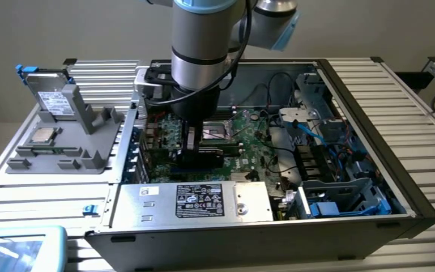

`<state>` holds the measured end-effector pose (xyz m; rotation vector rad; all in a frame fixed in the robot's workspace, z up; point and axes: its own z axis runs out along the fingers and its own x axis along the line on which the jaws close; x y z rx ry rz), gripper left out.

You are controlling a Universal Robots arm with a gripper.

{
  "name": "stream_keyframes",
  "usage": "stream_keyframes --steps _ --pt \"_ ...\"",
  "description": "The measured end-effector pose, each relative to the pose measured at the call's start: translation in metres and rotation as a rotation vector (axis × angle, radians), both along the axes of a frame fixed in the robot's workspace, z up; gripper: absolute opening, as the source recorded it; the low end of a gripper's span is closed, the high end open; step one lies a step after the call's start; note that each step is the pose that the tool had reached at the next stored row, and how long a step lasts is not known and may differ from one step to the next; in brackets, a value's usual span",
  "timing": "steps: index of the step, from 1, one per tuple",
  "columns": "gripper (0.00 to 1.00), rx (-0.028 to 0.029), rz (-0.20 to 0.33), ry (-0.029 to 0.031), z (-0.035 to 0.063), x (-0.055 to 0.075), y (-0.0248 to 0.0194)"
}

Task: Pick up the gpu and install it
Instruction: 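Insert the gpu into the slot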

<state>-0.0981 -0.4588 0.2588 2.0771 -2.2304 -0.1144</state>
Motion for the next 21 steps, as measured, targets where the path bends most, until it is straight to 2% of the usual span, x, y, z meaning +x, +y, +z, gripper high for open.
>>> stream_keyframes --steps 8,15,21 --pt "0.27 0.0005 0.004 0.0004 -0.0003 0.0009 -0.0001" --pt "0.27 0.0005 0.009 0.0004 -0.0005 0.0008 -0.0026" --pt "0.27 0.0003 0.010 0.0005 -0.0005 0.0008 -0.0027"
